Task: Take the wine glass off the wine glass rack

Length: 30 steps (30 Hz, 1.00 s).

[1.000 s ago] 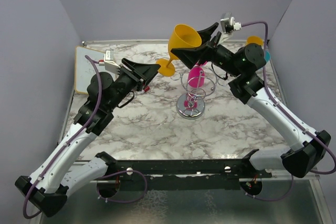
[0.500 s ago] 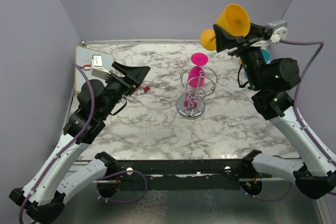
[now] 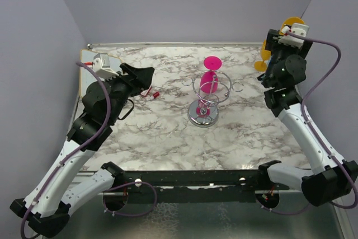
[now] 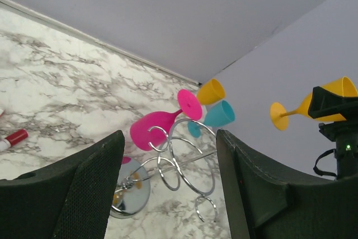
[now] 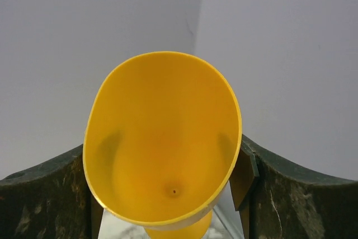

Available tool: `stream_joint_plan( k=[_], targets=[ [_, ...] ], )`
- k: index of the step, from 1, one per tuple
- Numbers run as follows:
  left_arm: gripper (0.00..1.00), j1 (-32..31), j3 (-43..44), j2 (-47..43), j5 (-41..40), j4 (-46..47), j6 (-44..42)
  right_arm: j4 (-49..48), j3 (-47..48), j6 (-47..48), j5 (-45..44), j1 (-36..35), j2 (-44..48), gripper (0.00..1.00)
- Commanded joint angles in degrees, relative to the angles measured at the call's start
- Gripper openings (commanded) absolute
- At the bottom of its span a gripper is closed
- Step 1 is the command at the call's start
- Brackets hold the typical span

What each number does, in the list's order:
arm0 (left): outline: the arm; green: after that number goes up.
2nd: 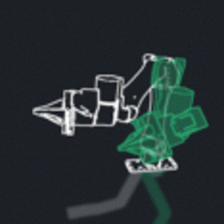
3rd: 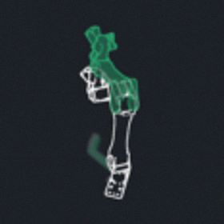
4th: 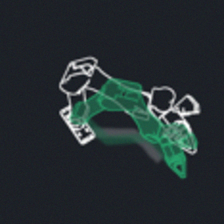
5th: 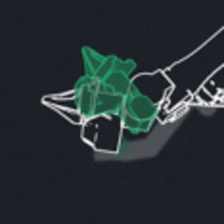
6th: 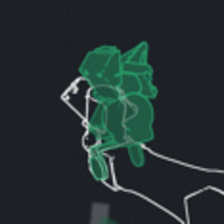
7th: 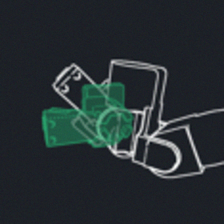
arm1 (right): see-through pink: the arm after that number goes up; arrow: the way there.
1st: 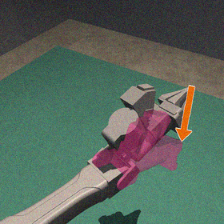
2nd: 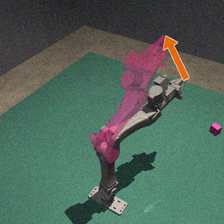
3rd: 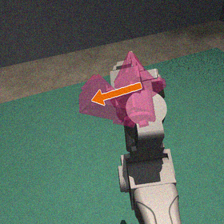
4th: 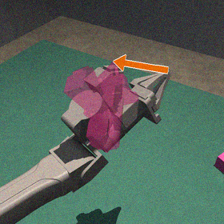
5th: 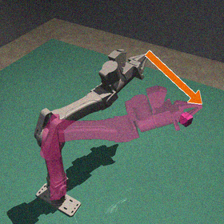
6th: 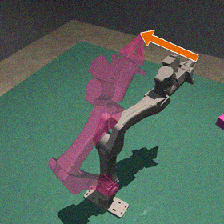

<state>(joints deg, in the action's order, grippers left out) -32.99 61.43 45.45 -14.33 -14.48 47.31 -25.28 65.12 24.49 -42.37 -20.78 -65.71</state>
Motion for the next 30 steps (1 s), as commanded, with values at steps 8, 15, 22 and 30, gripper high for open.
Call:
stream_joint_plan(
  k=[8, 15, 22, 30],
  targets=[
    [0.69, 0.03, -3.84, 2.43, -6.28, 6.90, -13.21, 3.06, -17.95, -29.44, 11.92, 17.77, 6.25, 0.71],
    [0.69, -0.07, -7.92, 3.16, -12.18, 13.12, -19.92, -12.68, -33.75, -33.15, 9.27, 21.75, 6.39, 0.72],
    [0.69, -0.05, -11.20, 2.82, -15.12, 19.27, -29.05, -17.06, -36.94, -41.46, 15.35, 29.64, -1.27, 0.71],
    [0.69, -0.05, -13.79, -1.01, -20.21, 18.68, -35.38, -27.64, -38.84, -39.84, 17.58, 30.88, -11.69, 0.67]
  ],
)
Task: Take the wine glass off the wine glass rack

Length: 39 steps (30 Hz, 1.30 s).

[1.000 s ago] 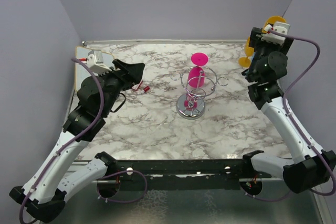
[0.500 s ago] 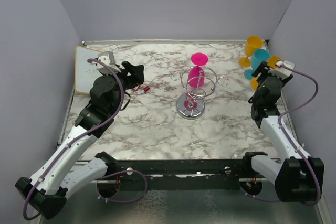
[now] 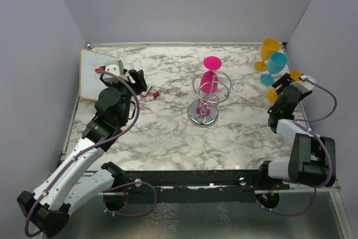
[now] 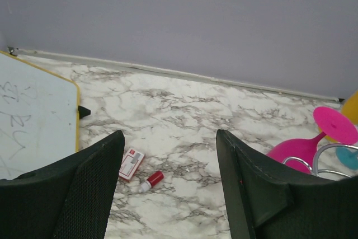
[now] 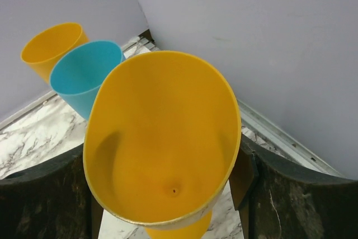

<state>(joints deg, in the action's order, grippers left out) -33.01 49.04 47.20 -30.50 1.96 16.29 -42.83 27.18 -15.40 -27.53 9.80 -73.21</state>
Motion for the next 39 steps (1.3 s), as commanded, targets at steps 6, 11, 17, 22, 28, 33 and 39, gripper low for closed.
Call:
stream_joint_plan(
  k=[6, 11, 17, 22, 28, 33, 39],
  targets=[
    [0.69, -0.03, -1.43, -3.70, -4.90, 2.48, -5.82, -14.34, 0.46, 3.08, 4.21, 0.44, -10.26, 0.66],
    [0.69, -0.03, -1.88, -4.38, -4.71, 2.90, -5.90, -16.53, 2.15, 5.49, 4.12, 0.45, -14.43, 0.66],
    [0.69, -0.03, -2.10, -4.58, -4.99, 3.29, -6.49, -18.82, 4.04, 7.78, 4.58, 0.48, -18.58, 0.71],
    [0.69, -0.03, -2.36, -4.70, -5.30, 3.70, -6.68, -19.68, 5.51, 10.55, 4.02, 0.48, -20.59, 0.71],
    [0.69, -0.05, -2.52, -4.85, -5.36, 3.88, -6.66, -21.86, 5.84, 12.13, 4.49, 0.70, -23.19, 0.76],
    [0.69, -0.03, -2.69, -4.74, -5.29, 3.89, -6.66, -22.14, 6.27, 11.97, 4.97, 1.00, -24.62, 0.76],
    [0.69, -0.08, -2.81, -4.66, -5.03, 4.00, -6.41, -20.86, 6.24, 11.13, 5.62, 1.10, -24.69, 0.88]
  ],
)
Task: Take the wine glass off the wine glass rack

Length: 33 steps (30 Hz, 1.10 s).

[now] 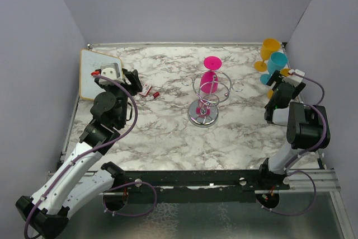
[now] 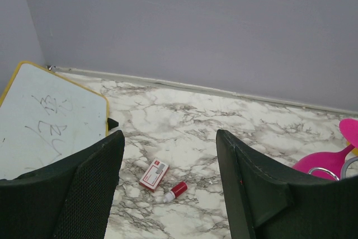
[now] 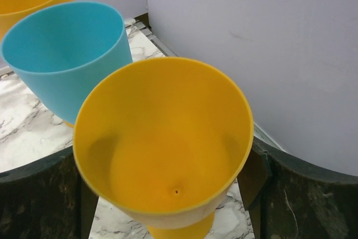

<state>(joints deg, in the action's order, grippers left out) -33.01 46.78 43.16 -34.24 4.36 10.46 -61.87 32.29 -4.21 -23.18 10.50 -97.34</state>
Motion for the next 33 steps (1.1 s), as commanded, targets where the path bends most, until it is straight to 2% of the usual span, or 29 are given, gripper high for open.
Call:
stream_joint_plan(
  k=[1, 6, 16, 23, 29, 33],
  targets=[
    [0.69, -0.04, -0.54, -0.54, -1.15, 1.60, -0.48, -0.52, 1.28, -0.58, 1.28, 0.40, 0.27, 0.91],
    [0.68, -0.03, -0.71, -0.74, -0.74, 1.57, 0.01, 6.38, 1.60, -3.33, 1.29, 0.40, 5.36, 1.00],
    [0.68, 0.64, -1.96, -2.90, 0.43, 2.16, 1.67, 17.95, 0.62, -6.45, -2.66, 0.31, 16.36, 0.99],
    [0.67, 0.68, -3.28, -3.51, -0.43, 2.88, 2.46, 38.58, 5.40, -13.60, -3.86, 0.33, 31.04, 0.99],
    [0.65, 0.41, -4.07, -0.85, -0.14, 3.55, 2.46, 47.05, 6.31, -16.06, 9.76, 0.31, 44.49, 1.00],
    [0.65, 0.41, -3.86, 0.57, 0.31, 3.11, 2.72, 47.73, 6.88, -19.66, 28.36, 0.37, 47.45, 1.00]
  ],
)
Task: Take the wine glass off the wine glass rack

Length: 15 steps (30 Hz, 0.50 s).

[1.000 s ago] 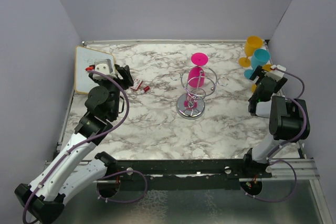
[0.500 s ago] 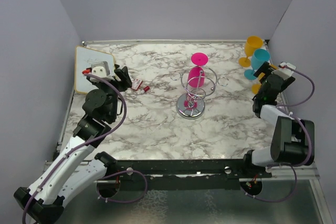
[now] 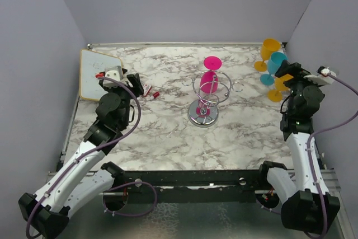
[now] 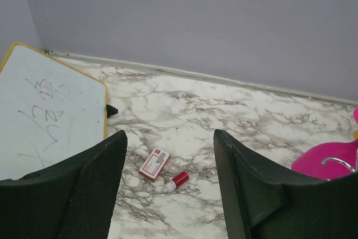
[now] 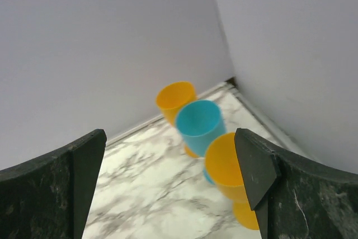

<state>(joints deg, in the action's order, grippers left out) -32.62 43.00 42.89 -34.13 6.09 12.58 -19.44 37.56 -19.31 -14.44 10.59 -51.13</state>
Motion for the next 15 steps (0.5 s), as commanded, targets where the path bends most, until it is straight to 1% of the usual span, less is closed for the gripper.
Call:
stream_joint_plan(
  k=[1, 5, 8, 10, 13, 15],
  targets=[
    [0.65, 0.01, -0.08, 1.07, 0.16, 1.23, 0.60, 5.56, 2.45, -6.27, 26.29, 0.23, 0.57, 1.00],
    [0.64, -0.01, 0.19, 2.83, 0.20, 0.73, 0.67, 8.29, 9.37, -14.52, 43.77, 0.22, -6.26, 0.96],
    [0.64, 0.01, 1.06, 4.65, -0.07, -0.44, 0.43, 12.03, 15.96, -20.14, 53.00, 0.22, -12.53, 0.92],
    [0.64, 0.01, 1.33, 5.19, -0.37, -0.95, 0.28, 12.35, 19.03, -22.81, 56.64, 0.22, -15.45, 0.90],
    [0.65, 0.01, 0.79, 5.59, -0.97, -0.44, 0.00, 13.36, 23.09, -25.77, 59.84, 0.17, -19.70, 0.88],
    [0.64, -0.01, 0.88, 5.80, -1.03, -0.44, -0.14, 14.34, 25.84, -27.39, 62.90, -0.05, -23.18, 0.85]
  ],
)
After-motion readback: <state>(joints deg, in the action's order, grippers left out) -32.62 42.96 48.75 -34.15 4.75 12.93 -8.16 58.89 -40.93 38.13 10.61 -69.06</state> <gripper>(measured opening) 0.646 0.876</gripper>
